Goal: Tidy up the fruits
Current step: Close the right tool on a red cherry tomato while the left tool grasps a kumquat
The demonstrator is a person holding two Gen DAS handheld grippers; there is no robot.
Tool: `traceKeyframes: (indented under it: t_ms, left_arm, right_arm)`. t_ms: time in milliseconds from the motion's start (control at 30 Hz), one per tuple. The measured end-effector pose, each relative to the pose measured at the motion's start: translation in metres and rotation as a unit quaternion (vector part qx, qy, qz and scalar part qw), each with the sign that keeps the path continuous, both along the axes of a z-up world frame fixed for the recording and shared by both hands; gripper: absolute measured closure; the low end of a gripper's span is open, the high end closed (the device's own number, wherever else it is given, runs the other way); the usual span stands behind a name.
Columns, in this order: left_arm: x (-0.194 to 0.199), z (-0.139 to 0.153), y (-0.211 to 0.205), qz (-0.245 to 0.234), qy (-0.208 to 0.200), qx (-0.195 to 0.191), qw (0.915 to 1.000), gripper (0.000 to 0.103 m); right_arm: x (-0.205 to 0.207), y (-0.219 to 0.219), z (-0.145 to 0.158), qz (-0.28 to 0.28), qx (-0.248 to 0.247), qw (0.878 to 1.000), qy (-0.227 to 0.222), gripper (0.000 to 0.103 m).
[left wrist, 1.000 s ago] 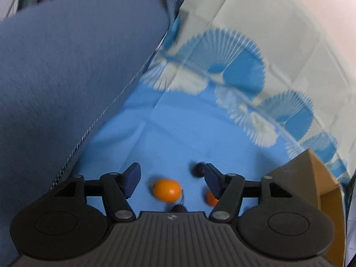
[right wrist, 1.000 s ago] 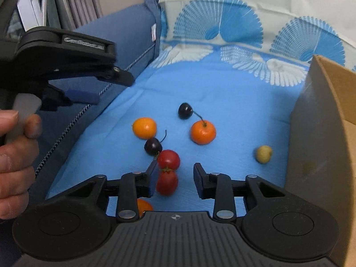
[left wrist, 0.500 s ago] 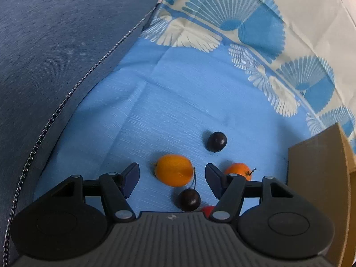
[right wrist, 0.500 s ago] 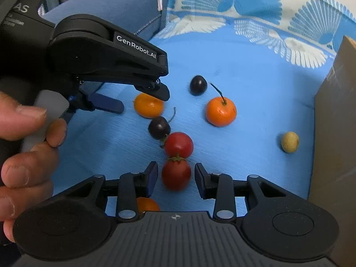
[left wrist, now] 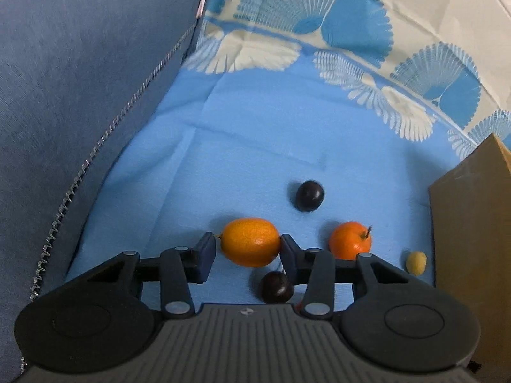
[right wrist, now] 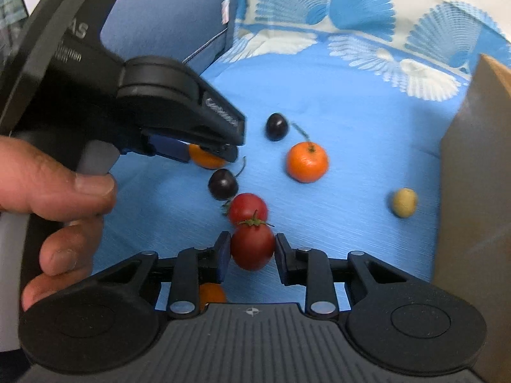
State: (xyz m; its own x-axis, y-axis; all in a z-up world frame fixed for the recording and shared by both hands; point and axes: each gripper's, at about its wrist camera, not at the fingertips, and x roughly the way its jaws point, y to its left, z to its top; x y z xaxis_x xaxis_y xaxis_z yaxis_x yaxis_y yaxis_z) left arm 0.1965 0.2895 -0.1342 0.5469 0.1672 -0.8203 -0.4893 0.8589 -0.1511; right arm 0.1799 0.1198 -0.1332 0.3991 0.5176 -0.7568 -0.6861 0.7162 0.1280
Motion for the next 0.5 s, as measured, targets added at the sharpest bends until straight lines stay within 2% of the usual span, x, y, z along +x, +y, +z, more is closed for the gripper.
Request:
traceKeyframes:
  t_ms: [133,267,400,500]
  left_arm:
    - [-0.011,0.009,0.001,0.029,-0.012,0.009,0.9995,0.054]
    - [-0.018,0.012,0.008,0.057,-0.007,0.01,0.9983,0.054]
    - [-0.016,0.01,0.008,0.057,0.006,0.014,0.9982,0.054]
    - [-0.014,0.005,0.009,0.053,0.018,0.004,0.9984,0.054]
  right_arm:
    - [-0.006,-0.013,0.006,-0.015,-0.02,1.0,-0.016,0.072]
    - [-0.002,-0.021,-0.002,-0.038,-0.054,0.998,0.0,0.072]
    - [-0.001,-0.022,-0.01,-0.044,-0.077,0.996,0.023,0.072]
    - [-0.003,-0.02,-0.012,-0.04,-0.083,0.996,0.018,0.072]
